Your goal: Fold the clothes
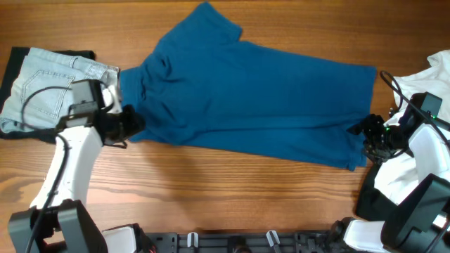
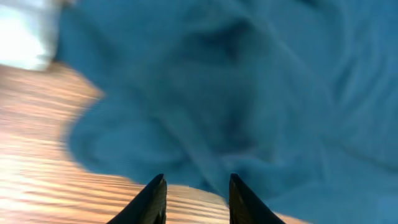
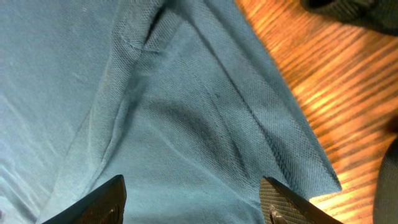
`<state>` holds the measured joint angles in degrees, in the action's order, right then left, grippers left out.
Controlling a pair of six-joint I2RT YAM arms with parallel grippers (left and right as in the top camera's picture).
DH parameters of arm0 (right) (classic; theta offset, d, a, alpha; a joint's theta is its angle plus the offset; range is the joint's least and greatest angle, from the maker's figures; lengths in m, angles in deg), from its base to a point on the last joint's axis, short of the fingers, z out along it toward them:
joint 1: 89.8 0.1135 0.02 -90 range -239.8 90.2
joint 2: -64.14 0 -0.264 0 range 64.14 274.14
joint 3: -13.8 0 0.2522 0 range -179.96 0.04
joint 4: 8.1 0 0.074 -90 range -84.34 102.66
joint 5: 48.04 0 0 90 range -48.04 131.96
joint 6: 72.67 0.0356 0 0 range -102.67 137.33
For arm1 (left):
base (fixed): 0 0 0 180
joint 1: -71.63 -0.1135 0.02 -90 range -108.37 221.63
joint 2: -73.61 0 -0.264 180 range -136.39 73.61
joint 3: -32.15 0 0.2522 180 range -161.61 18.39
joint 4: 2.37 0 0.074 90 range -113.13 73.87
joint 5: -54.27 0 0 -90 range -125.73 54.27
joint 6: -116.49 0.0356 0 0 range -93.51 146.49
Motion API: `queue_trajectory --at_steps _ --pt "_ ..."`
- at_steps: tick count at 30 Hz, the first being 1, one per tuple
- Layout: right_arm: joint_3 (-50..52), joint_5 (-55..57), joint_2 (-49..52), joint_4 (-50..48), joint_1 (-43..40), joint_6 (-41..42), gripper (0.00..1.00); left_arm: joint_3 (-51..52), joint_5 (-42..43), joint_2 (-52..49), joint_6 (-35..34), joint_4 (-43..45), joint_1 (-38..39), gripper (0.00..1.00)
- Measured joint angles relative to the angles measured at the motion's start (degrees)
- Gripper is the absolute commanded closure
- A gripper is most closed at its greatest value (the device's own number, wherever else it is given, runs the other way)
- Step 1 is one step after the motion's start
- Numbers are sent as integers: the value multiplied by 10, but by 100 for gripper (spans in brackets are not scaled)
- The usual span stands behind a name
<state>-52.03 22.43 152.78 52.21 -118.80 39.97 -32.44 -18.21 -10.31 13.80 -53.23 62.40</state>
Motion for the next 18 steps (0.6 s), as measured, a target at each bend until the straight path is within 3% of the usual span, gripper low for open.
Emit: queue_trajectory --at_steps 8,12,15,16,18 --pt "0 -4 0 -3 0 0 30 -2 -6 -73 0 0 130 54" --pt "0 -4 0 -5 0 0 30 -2 -18 -115 6 9 176 55" --pt "0 -5 0 -5 0 0 30 -2 -27 -124 8 15 190 68" --pt "0 -5 0 -5 0 0 30 -2 -29 -124 9 15 192 84" --pt "0 -5 0 -5 0 0 30 -2 -37 -124 12 15 194 96"
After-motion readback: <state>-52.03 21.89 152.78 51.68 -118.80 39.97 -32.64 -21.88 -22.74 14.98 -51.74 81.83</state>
